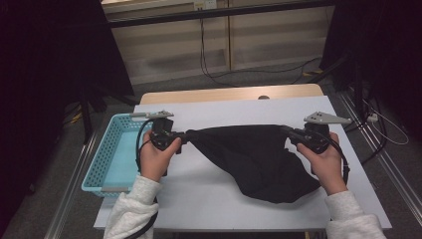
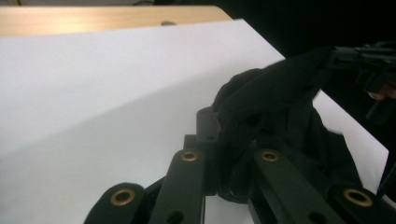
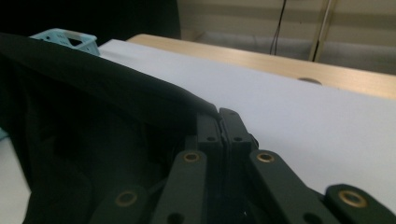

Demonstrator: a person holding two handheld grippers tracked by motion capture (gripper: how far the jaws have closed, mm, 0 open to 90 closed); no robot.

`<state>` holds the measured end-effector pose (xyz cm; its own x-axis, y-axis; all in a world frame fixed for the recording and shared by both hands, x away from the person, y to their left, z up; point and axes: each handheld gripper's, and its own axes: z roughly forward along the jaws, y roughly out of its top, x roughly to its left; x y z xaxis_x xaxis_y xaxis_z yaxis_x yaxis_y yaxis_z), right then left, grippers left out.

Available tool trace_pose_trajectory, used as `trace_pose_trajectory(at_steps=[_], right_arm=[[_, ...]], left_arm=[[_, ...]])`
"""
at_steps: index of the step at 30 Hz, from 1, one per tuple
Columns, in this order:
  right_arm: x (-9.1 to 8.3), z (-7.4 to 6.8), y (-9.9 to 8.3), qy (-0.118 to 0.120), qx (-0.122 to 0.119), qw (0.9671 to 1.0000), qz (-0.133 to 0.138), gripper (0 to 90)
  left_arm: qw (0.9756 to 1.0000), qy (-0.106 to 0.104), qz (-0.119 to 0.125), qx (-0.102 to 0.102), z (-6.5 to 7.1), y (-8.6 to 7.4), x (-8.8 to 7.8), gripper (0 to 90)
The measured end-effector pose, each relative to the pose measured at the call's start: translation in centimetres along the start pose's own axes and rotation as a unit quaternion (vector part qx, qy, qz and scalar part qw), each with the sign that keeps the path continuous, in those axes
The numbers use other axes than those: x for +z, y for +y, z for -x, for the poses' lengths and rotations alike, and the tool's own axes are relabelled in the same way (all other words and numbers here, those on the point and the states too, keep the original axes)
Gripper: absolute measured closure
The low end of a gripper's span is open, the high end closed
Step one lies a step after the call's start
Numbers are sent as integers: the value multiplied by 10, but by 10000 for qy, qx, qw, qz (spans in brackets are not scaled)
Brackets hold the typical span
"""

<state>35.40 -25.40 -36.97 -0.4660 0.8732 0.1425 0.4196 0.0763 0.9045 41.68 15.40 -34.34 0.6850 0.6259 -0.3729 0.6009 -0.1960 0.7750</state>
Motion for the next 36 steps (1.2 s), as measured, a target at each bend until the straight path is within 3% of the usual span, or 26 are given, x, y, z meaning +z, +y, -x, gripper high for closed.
trace_pose_trajectory(at_steps=[4, 8, 14, 17, 19, 21, 23, 25, 29, 31, 33, 36], right_arm=[[-3, -2, 4, 54, -49, 10000, 5, 878], [0, 3, -6, 21, 46, 9999, -111, 877], [20, 7, -25, -121, 6, 9984, -560, 875], [34, 11, -30, -307, -15, 9973, -671, 858], [42, 12, -31, -561, -73, 9958, -724, 760], [44, 11, -31, -752, -217, 9942, -733, 698], [42, 5, -31, -647, -281, 9955, -638, 623], [38, -3, -31, -586, -401, 9956, -611, 577], [34, -17, -40, -264, -505, 9967, -578, 550], [39, -21, -48, 15, -407, 9961, -778, 511], [46, -24, -59, -68, -543, 9934, -1011, 505], [56, -20, -71, -103, -425, 9911, -1260, 481]], left_arm=[[9997, -46, -208, -106, -5, -10, 10, 866], [9989, -86, -353, -295, -12, -25, 25, 865], [9971, 66, -585, -472, -20, -38, 44, 863], [9959, 269, -608, -608, -29, -43, 54, 861], [9952, 369, -611, -669, -32, -45, 58, 855], [9943, 523, -650, -670, -35, -49, 61, 785], [9941, 680, -628, -560, -37, -54, 63, 605], [9947, 645, -641, -490, -37, -59, 64, 526], [9946, 780, -602, -322, -34, -65, 63, 333], [9951, 693, -625, -323, -32, -69, 63, 308], [9952, 662, -650, -305, -30, -73, 64, 285], [9953, 630, -689, -254, -27, -77, 65, 275]])
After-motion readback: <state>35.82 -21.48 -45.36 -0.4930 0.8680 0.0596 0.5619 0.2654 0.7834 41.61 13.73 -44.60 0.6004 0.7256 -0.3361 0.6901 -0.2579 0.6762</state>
